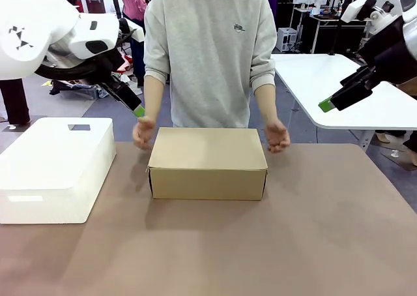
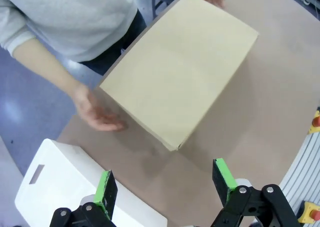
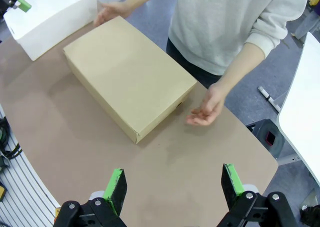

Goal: Pack the shoes into the box.
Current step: Press down on the lid of the Shoes Box.

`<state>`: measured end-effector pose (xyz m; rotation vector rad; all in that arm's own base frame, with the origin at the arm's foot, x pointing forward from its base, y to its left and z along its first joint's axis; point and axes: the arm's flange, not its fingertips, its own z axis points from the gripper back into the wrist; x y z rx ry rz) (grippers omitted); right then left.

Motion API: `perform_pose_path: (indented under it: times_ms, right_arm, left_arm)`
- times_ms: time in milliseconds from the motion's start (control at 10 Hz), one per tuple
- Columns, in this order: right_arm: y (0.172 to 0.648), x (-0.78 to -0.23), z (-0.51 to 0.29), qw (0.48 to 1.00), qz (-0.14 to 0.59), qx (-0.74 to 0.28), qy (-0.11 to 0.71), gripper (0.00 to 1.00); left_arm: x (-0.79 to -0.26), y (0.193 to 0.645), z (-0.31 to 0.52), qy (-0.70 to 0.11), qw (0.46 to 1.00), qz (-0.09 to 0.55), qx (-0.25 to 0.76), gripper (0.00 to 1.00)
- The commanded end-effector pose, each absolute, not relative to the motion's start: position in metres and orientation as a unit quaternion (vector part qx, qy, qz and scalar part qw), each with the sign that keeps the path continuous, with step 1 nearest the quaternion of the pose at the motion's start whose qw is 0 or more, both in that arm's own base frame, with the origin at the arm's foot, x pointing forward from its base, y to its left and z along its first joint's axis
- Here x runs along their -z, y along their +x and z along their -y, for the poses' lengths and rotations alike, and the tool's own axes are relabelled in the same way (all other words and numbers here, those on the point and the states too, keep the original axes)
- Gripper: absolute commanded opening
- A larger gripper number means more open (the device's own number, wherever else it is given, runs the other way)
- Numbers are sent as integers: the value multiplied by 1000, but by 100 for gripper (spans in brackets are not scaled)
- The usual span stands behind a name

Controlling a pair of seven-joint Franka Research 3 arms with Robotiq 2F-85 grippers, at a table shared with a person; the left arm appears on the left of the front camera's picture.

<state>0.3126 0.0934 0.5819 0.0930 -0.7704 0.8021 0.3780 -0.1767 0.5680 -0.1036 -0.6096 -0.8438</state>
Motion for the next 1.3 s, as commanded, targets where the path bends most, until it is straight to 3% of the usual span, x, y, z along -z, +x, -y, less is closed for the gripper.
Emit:
perform_pose_path:
  times_ms: [0, 100, 1200]
  right_arm:
    - [314, -582, -91, 849, 365, -380, 45, 100]
    - [314, -582, -91, 849, 365, -380, 45, 100]
    - [314, -582, -91, 849, 365, -380, 45, 100]
  left_arm:
    - [-562, 373, 170, -49, 846, 315, 428, 100]
    - [-568, 378, 177, -49, 866, 291, 403, 100]
    - [-568, 378, 177, -49, 866, 291, 403, 100]
